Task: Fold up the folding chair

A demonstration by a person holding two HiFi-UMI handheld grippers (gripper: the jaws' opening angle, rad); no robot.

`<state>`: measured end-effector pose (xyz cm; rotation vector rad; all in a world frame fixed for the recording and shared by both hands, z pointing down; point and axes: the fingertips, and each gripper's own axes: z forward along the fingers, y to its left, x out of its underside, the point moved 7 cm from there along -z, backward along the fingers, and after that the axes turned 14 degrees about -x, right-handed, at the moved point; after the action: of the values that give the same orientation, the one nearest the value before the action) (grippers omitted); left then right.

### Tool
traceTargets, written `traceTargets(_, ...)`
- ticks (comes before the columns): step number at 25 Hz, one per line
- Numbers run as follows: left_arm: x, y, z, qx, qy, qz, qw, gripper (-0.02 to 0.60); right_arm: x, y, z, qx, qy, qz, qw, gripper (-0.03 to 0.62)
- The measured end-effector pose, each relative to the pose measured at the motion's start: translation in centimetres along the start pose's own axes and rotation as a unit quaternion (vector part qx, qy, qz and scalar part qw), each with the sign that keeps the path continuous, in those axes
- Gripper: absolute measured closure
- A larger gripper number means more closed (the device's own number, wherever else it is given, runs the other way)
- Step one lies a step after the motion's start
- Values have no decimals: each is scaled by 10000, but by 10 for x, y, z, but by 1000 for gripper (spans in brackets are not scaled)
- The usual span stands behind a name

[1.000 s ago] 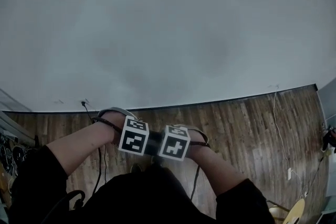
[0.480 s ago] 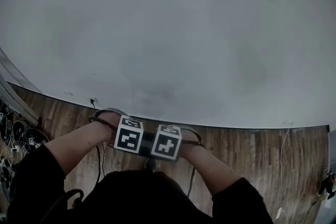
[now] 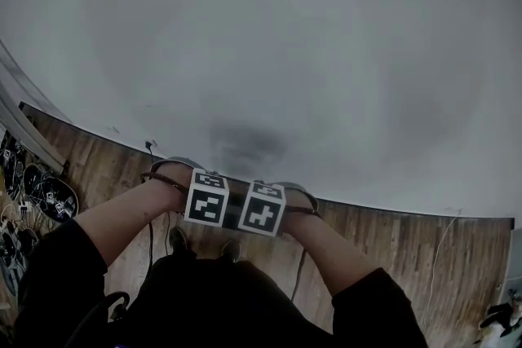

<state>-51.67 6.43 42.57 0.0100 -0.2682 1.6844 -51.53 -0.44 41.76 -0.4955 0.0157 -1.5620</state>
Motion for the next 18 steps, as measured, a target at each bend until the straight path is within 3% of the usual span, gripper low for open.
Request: traceTargets(18,24,52,29,29,-4,18,10000,523,-6,-63,5,-53,-6,213,9998,540)
